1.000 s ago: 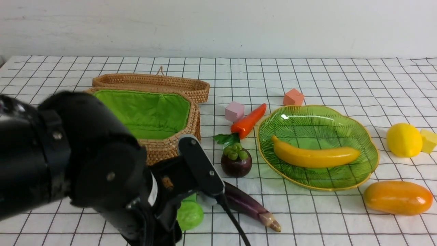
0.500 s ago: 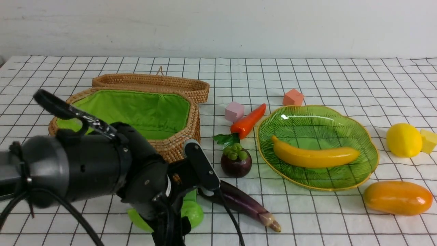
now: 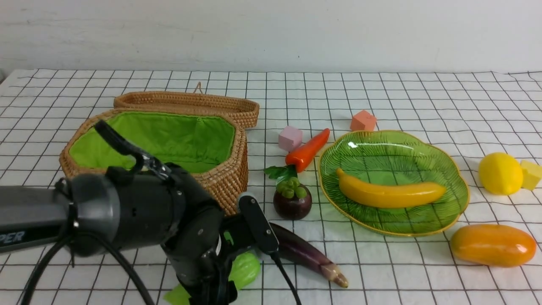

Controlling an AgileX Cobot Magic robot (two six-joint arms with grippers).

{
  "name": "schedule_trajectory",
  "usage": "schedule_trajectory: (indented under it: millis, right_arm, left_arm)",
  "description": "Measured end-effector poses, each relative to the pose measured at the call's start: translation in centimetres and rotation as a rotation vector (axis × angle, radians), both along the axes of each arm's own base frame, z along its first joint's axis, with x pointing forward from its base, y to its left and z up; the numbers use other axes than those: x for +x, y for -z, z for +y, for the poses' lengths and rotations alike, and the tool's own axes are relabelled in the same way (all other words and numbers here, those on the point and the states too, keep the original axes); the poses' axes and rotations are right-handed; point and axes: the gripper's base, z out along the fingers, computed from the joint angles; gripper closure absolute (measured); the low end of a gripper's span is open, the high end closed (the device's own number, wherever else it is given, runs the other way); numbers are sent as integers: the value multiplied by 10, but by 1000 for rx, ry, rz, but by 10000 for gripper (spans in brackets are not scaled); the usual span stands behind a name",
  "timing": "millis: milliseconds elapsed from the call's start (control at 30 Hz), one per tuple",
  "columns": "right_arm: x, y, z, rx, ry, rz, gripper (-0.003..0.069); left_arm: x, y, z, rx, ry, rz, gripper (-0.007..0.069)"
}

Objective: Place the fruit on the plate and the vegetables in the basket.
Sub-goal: Take a chayote with your left arm and place it on the basket on the left.

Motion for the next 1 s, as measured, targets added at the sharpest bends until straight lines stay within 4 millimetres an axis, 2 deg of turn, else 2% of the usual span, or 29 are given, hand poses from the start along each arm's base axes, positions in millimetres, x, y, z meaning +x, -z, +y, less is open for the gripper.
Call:
schedule_trajectory:
  millis: [33,67,133,167,233,300,400,500,533,667,800,900,967,1000]
  right_arm:
    - [0,0,1,7,-5,1,466]
    - [0,0,1,8,-5,1,466]
    - [1,-3,1,28,-4,-20,466]
    - [1,-3,1,30,-5,-23,466]
    - [3,-9,2,50,-4,-98,464]
    - [5,-13,3,66,-7,-158,463]
    - [6,-18,4,88,-18,-219,462]
    - [7,-20,5,109,-27,-233,462]
    - [8,-21,6,114,-31,-229,461]
    - [10,-20,7,115,-38,-217,457]
    - [9,-19,8,107,-49,-203,455]
    - [8,-17,8,98,-61,-188,454]
    - [7,-17,8,96,-67,-181,452]
    - [7,-17,8,95,-68,-180,451]
  left_arm:
    - [-8,-21,-1,-10,13,-19,202]
    - [-9,-24,-2,-13,15,-24,202]
    - [-22,-70,3,-60,42,-121,202]
    - [-22,-73,4,-61,45,-133,202]
    - [-23,-110,25,-69,44,-270,202]
    - [-15,-128,45,-38,20,-363,202]
    - [3,-143,71,-5,-14,-467,202]
    - [21,-146,84,10,5,-541,202]
    - [33,-145,89,9,12,-577,202]
    - [64,-127,98,16,-12,-586,202]
    - [75,-112,102,55,-6,-558,199]
    - [76,-113,101,55,5,-576,136]
    - [77,-114,101,51,11,-591,21]
    - [76,-115,101,50,11,-593,-10]
